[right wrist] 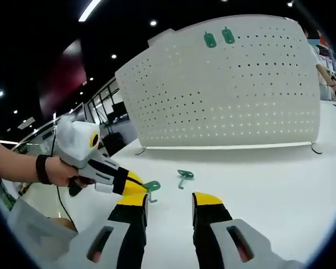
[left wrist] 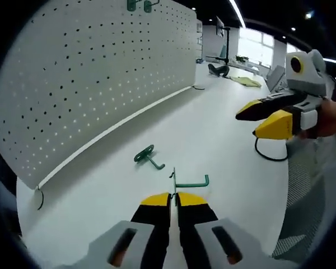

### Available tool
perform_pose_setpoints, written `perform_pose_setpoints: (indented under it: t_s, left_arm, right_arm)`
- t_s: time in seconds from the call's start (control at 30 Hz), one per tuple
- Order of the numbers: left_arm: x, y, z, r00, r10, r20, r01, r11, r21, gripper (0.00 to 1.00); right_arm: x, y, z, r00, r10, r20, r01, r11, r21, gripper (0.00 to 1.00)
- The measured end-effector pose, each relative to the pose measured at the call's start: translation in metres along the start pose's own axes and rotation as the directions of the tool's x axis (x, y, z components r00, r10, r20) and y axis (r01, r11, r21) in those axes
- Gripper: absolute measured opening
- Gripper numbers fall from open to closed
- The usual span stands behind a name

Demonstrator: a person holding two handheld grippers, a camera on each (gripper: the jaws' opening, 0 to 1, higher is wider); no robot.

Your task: Insert the hook assembly into the mounting plate slot until the hook locks in place.

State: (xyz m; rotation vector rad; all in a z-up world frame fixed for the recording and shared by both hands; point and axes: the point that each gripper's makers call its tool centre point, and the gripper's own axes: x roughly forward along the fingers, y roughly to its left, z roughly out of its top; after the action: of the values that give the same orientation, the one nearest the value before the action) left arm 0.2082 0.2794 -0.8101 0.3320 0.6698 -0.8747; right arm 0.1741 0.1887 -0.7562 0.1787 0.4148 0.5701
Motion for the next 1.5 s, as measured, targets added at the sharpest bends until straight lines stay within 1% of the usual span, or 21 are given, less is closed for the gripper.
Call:
perform_pose_setpoints:
  t_s: [0.03,0.07,0.17,0.23,0.3,0.37,0.43,0.57,0.63,0.73,0.77,0.83,0.93,1.0,1.07,1.13,1.2,1.27,1.33,1.5]
  left_arm:
    - [-0.001,-0.001,0.000,1.000,0.002,0.003,-0.002,1.000,-0.002,0.04]
    - [-0.003,-0.003,0.001,1.000,-0.003,0.011,0.003,1.000,-0.022,0.04]
    - [-0.010,-0.007,0.006,0.999,0.000,0.048,0.002,0.998,-0.055,0.04]
    - [-0.013,-0.009,0.007,0.998,0.002,0.055,0.002,0.998,-0.068,0.04]
    - [-0.018,-0.012,0.010,0.997,0.001,0.080,0.007,0.995,-0.101,0.04]
    - [-0.022,-0.014,0.012,0.996,0.009,0.087,-0.001,0.996,-0.095,0.04]
    - [-0.024,-0.016,0.015,0.994,0.009,0.104,0.004,0.993,-0.117,0.04]
    - [-0.028,-0.021,0.019,0.992,0.017,0.127,0.000,0.992,-0.130,0.04]
    - [-0.030,-0.024,0.023,0.988,0.016,0.152,0.007,0.989,-0.151,0.04]
    - [-0.034,-0.028,0.027,0.984,0.022,0.177,0.007,0.987,-0.163,0.04]
    - [-0.035,-0.030,0.028,0.982,0.022,0.187,0.014,0.983,-0.185,0.04]
    - [-0.039,-0.031,0.033,0.975,0.030,0.219,0.014,0.980,-0.201,0.04]
    - [-0.042,-0.034,0.035,0.971,0.035,0.238,0.017,0.977,-0.214,0.04]
    - [-0.046,-0.038,0.037,0.967,0.033,0.253,0.026,0.974,-0.225,0.04]
    - [-0.050,-0.041,0.039,0.961,0.035,0.273,0.029,0.974,-0.227,0.04]
    - [-0.052,-0.044,0.040,0.959,0.032,0.282,0.036,0.972,-0.233,0.04]
    - [-0.055,-0.045,0.041,0.955,0.046,0.293,0.024,0.973,-0.230,0.04]
    - [-0.058,-0.046,0.042,0.951,0.050,0.306,0.029,0.968,-0.249,0.04]
    - [-0.060,-0.047,0.042,0.948,0.057,0.313,0.024,0.969,-0.248,0.04]
    - [-0.065,-0.050,0.042,0.941,0.062,0.332,0.026,0.967,-0.254,0.04]
  right_arm:
    - [0.001,0.002,0.000,1.000,0.004,-0.001,-0.004,1.000,-0.002,0.31]
    - [0.001,0.004,0.000,1.000,0.013,-0.001,-0.013,1.000,-0.003,0.31]
    - [0.002,0.011,0.003,0.999,0.034,0.008,-0.034,0.999,-0.002,0.31]
    - [0.002,0.013,0.003,0.999,0.042,0.008,-0.042,0.999,-0.002,0.31]
    - [0.003,0.015,0.004,0.999,0.048,0.009,-0.048,0.999,-0.007,0.31]
    - [0.004,0.018,0.005,0.998,0.058,0.013,-0.057,0.998,-0.006,0.30]
    - [0.004,0.021,0.007,0.998,0.065,0.025,-0.065,0.998,0.004,0.30]
    - [0.005,0.028,0.008,0.995,0.090,0.035,-0.090,0.996,0.021,0.28]
    - [0.005,0.033,0.009,0.994,0.107,0.033,-0.108,0.994,0.035,0.26]
    - [0.006,0.036,0.013,0.991,0.121,0.052,-0.123,0.991,0.044,0.26]
    - [0.006,0.037,0.013,0.991,0.123,0.053,-0.125,0.991,0.047,0.25]
    - [0.006,0.038,0.014,0.990,0.129,0.055,-0.132,0.990,0.052,0.24]
    - [0.006,0.042,0.014,0.989,0.139,0.055,-0.142,0.988,0.056,0.23]
    - [0.006,0.045,0.015,0.987,0.151,0.061,-0.156,0.985,0.073,0.22]
    - [0.006,0.049,0.016,0.984,0.167,0.065,-0.172,0.981,0.086,0.19]
    - [0.007,0.055,0.015,0.980,0.190,0.057,-0.195,0.976,0.097,0.16]
    - [0.008,0.059,0.015,0.979,0.197,0.058,-0.203,0.974,0.106,0.15]
    - [0.007,0.063,0.016,0.976,0.209,0.066,-0.215,0.972,0.099,0.15]
    - [0.007,0.063,0.016,0.976,0.208,0.068,-0.214,0.972,0.098,0.14]
    - [0.006,0.066,0.020,0.971,0.223,0.082,-0.232,0.964,0.127,0.11]
